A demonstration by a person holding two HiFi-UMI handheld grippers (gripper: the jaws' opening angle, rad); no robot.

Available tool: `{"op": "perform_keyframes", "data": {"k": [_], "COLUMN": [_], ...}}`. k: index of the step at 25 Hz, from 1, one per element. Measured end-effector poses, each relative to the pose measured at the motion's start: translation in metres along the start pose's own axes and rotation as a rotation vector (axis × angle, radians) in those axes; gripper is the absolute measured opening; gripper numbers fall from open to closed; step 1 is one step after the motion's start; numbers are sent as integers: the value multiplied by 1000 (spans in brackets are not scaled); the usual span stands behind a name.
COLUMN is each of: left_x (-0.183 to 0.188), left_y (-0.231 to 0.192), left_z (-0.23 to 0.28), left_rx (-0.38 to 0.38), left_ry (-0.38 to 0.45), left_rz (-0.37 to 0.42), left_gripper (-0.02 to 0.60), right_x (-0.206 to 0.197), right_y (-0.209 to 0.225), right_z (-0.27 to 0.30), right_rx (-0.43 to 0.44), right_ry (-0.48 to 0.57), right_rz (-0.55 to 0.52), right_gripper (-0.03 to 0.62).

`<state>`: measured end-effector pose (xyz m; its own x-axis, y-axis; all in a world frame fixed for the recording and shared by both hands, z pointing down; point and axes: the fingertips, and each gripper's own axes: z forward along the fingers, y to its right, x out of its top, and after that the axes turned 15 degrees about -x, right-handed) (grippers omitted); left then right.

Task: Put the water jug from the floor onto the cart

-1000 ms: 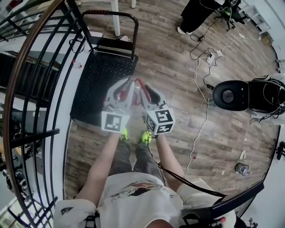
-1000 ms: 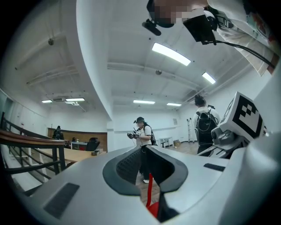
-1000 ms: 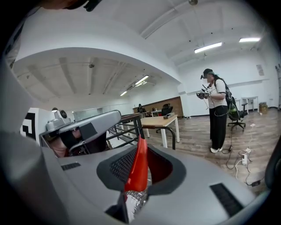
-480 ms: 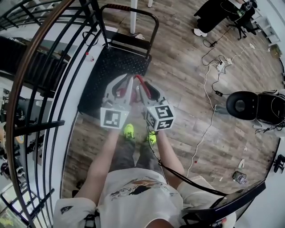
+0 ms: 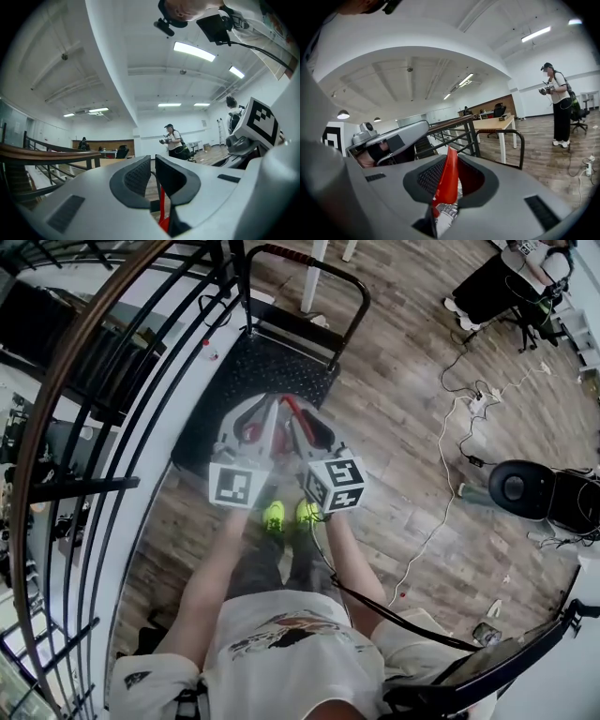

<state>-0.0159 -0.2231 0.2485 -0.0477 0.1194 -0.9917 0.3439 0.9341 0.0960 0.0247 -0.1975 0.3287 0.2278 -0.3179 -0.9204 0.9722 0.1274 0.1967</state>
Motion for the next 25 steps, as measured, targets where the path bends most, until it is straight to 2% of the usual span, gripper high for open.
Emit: {"op": "perform_keyframes", "data": {"k": [6, 10, 14, 18, 23, 25], "left_x": [-21, -44, -74, -94, -108, -122], "left_y": [-30, -46, -60, -69, -82, -90], "left_z": [-5, -5, -14, -26, -39, -45], "left_rx": [106, 179, 271, 329, 392, 401], "left_ry": [-44, -113, -198, -217, -180, -214], "left_rz": [39, 67, 56, 47, 57, 36], "left_gripper": [14, 14, 14, 14, 14, 14], "right_x": [-9, -19, -34, -51, -71, -80], "right_y": [-17, -21, -31, -40, -54, -60], "right_z": [34, 58, 77, 88, 103, 113], "right_rx": [117, 208, 294, 343, 404, 415], "right_ry": [-37, -74, -120, -148, -178, -185], "right_rz": [-13, 12, 0, -3, -14, -17], "right_gripper": [74, 75, 77, 77, 78, 80]}}
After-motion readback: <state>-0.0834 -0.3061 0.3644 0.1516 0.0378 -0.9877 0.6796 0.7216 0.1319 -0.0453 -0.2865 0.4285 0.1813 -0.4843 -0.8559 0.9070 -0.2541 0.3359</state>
